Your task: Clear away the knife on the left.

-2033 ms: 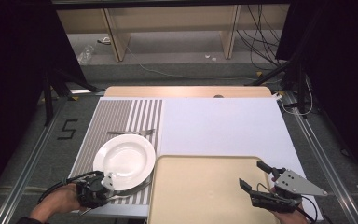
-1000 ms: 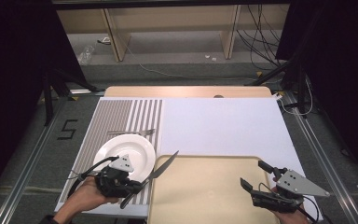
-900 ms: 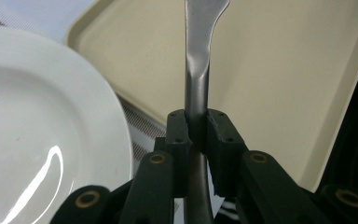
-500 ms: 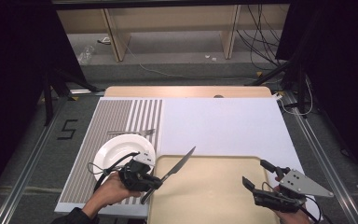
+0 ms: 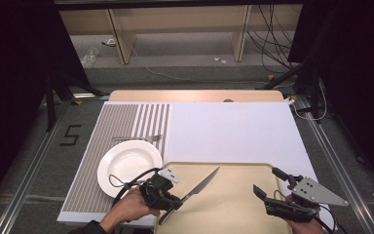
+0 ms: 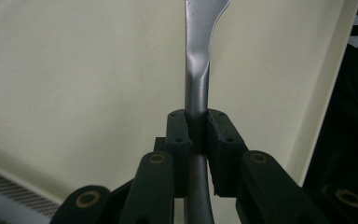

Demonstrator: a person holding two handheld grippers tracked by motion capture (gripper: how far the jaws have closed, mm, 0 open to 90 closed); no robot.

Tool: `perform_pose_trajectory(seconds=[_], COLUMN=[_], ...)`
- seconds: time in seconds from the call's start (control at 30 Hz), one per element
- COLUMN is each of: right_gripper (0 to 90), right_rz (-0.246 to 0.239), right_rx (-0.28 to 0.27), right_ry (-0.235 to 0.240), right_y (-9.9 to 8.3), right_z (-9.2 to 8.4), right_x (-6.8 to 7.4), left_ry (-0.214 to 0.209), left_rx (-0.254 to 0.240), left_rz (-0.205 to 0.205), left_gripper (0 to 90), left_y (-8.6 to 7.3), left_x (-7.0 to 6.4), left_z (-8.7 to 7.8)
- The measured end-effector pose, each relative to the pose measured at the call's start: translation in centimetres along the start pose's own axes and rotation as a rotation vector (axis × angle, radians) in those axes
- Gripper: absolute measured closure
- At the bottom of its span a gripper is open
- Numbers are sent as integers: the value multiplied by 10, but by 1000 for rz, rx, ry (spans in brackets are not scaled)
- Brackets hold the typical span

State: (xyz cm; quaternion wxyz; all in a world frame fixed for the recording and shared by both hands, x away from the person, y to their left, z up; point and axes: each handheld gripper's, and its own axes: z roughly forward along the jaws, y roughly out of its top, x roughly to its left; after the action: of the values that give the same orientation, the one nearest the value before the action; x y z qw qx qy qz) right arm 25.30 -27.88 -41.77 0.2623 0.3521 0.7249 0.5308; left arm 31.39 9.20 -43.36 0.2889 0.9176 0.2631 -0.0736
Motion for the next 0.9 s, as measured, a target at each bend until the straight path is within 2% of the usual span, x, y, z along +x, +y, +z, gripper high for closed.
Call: perform_pose_trajectory(seconds=[0.1, 0.13, 0.43, 0.67, 0.9], right_gripper=[196, 196, 196, 197, 197], right_rz=[-3, -3, 2, 0, -4], right_rx=[5, 5, -3, -2, 6], right_ry=[1, 0, 1, 1, 1], right_y=[1, 0, -1, -1, -1], right_z=[-1, -1, 1, 1, 1], right_x=[0, 0, 0, 0, 1], left_ry=[-4, -8, -33, -18, -8], left_rx=[29, 34, 96, 145, 171], left_rz=[13, 4, 17, 23, 30], left_gripper=[795, 795, 795, 794, 793], left_y=[0, 0, -2, -6, -8], left_x=[-5, -6, -13, -17, -19], left_z=[5, 7, 20, 28, 32])
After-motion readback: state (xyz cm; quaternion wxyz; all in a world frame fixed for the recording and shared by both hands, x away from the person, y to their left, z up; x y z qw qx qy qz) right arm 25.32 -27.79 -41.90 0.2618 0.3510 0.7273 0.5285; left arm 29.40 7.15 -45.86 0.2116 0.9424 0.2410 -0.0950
